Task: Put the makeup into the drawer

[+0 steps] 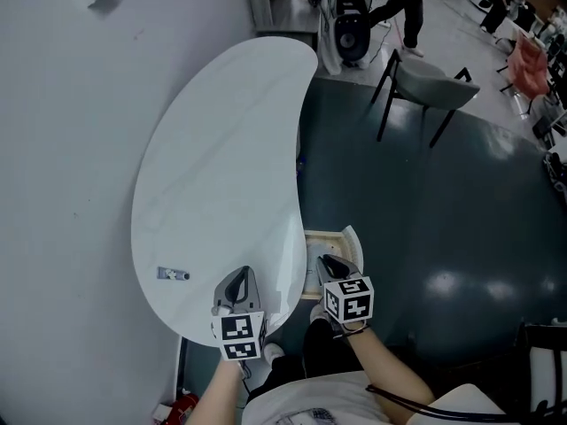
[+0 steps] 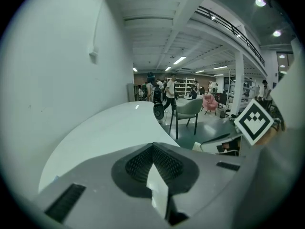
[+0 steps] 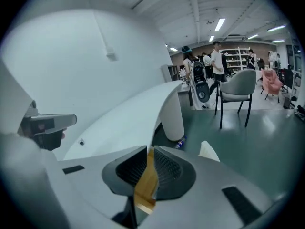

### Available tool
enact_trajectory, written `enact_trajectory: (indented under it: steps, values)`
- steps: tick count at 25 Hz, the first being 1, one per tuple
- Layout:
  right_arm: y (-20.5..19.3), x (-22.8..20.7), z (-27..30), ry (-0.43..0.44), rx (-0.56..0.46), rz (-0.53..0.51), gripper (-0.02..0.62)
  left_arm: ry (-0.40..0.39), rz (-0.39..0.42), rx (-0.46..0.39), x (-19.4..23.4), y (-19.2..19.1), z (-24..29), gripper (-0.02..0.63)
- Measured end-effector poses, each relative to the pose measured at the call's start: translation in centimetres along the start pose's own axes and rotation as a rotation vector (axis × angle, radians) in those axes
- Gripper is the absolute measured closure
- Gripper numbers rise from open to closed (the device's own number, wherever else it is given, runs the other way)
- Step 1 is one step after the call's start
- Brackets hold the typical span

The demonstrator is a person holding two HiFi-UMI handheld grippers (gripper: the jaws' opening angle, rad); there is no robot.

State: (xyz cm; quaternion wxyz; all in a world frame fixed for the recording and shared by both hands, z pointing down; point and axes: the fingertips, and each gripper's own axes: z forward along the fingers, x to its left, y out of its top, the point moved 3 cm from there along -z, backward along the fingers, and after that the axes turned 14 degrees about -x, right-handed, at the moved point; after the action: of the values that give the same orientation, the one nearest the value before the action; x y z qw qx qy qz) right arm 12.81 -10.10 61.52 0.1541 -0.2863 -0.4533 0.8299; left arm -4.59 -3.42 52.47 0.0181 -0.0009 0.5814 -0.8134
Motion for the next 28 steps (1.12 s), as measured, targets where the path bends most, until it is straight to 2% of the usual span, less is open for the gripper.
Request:
enact_trajectory:
  steps: [9, 22, 28]
  values:
    - [2.6, 10.7, -6.1, 0.046, -0.121, -0.04, 0.566, 0.008, 0.007, -0.075, 4.4, 1.5, -8.5, 0.589]
    - [4.6, 25.1, -11.2, 0.148, -0.23, -0.151, 0.575, 0.074, -0.029, -0.176, 11.5, 3.1, -20.1, 0.589]
    - [5.4, 30.6, -13.6, 0.202, -0.273, -0.193, 0.575, 0.057, 0.014, -0.253, 12.5, 5.1, -24.6, 0.589]
